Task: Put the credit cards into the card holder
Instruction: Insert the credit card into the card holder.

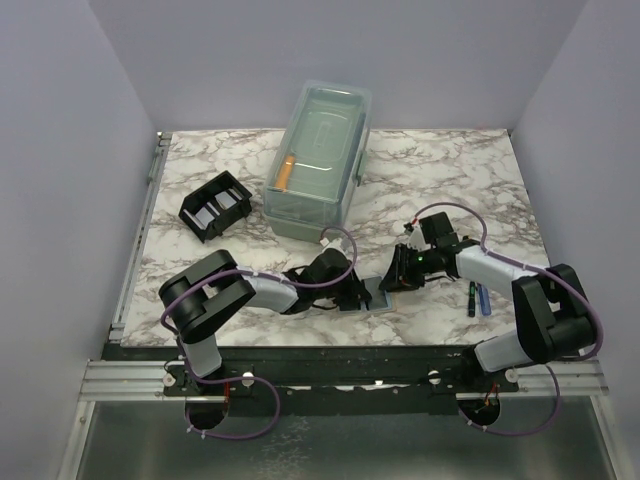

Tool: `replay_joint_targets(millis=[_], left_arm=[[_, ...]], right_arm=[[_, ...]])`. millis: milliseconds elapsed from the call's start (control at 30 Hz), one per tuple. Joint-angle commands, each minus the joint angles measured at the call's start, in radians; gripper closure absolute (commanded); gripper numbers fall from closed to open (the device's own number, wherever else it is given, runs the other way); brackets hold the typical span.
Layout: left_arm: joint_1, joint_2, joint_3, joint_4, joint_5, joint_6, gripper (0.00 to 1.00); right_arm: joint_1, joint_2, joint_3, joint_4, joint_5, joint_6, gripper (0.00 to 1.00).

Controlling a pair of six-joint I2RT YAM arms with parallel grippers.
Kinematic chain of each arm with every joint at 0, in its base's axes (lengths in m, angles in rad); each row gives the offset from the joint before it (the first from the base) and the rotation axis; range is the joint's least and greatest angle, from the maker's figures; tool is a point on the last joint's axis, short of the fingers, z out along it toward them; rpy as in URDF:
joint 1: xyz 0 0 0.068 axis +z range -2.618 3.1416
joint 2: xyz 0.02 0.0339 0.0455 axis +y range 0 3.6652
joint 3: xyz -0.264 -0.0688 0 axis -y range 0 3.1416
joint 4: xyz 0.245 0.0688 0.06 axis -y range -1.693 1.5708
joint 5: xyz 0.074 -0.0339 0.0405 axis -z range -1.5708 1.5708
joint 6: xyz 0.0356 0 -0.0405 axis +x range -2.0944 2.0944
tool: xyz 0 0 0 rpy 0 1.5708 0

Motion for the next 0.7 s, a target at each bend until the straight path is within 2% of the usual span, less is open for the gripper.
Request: replay_joint_targets(millis=[0,500,667], left_arm=[[0.001,0.010,-0.052,-0.049,-0.042,-0.001,0.96],[0.003,-0.021,-0.090,-0.047,-0.056,-0.008,0.97],[0.004,-0.019,-0.089,-0.046,-0.056,-0.008,0.97]], right_arm=[[0.006,0.028,-0.018,0.036,-0.038,-0.016,0.67],[0.006,0.010,-0.031,0.011,-0.005,-0.012,0.63],[0.006,0.020,-0.047,0.036,-0.041,-0.010,0.62]])
